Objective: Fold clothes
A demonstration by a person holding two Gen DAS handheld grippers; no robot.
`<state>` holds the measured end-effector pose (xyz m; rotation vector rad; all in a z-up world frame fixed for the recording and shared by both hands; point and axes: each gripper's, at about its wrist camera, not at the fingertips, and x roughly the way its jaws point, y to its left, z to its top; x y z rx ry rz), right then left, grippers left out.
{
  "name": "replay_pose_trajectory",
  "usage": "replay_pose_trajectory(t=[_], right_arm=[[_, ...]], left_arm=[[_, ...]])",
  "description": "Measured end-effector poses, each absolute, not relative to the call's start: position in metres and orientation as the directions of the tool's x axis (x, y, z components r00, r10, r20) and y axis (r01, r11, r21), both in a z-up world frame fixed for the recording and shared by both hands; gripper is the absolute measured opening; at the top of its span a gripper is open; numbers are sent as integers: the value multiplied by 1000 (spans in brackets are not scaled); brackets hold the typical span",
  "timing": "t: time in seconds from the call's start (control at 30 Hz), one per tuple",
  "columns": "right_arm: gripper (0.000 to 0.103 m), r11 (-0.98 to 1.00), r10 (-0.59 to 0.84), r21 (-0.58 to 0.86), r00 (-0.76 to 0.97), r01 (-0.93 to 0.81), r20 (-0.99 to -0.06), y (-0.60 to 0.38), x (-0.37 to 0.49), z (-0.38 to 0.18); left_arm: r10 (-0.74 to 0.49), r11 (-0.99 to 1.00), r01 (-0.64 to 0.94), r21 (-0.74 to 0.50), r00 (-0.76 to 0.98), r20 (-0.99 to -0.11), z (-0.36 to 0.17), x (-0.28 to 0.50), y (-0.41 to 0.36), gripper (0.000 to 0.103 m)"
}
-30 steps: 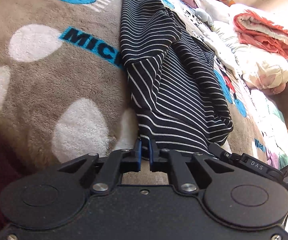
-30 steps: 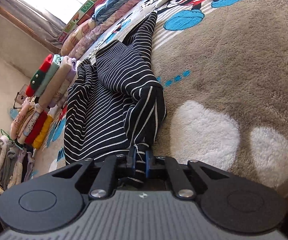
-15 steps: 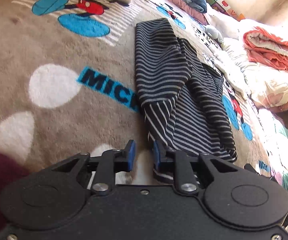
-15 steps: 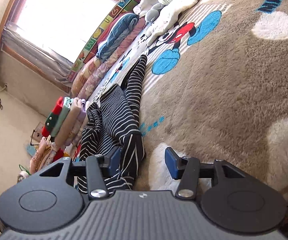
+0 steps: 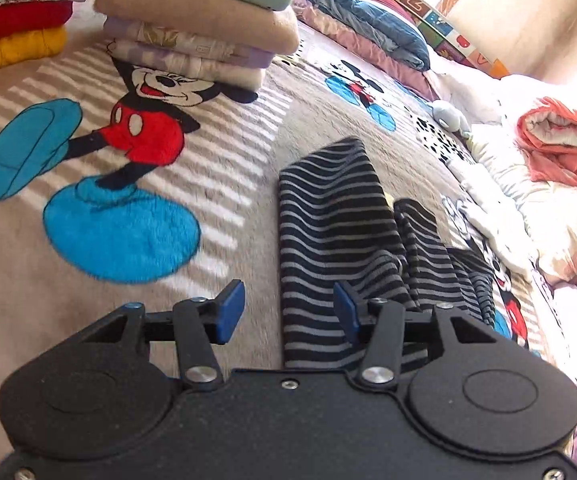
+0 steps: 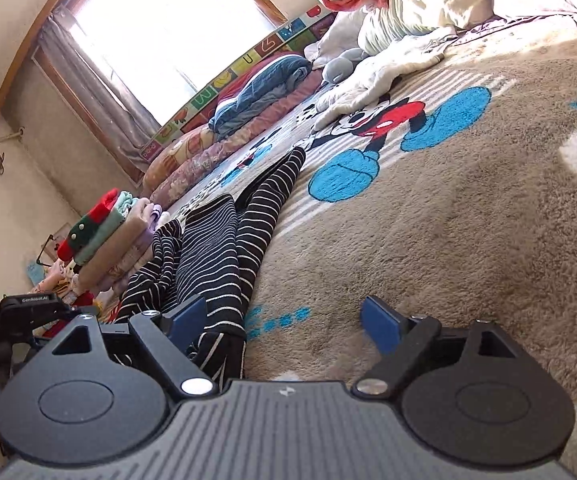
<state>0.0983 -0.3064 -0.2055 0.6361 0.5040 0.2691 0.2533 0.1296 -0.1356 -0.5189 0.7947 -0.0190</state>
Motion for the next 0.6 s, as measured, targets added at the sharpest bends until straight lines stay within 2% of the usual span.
replay_pose_trajectory(t=[0.17,0.5,0.6], right_arm=[[103,840,372,527,842,-127,-390,-286,103,-204],[103,841,354,527,862,-123,-363,-284,107,-207],[103,843,351,523,865,-126,-358,-283,107,-207]], left_arm=[[-245,804,-245,-541,692,-679,-157,308,155,47],[-391,606,-284,-743,707,-589,-185,363,179,45],[-419,579,-281,-765,703,-575,-190,373,175,34]])
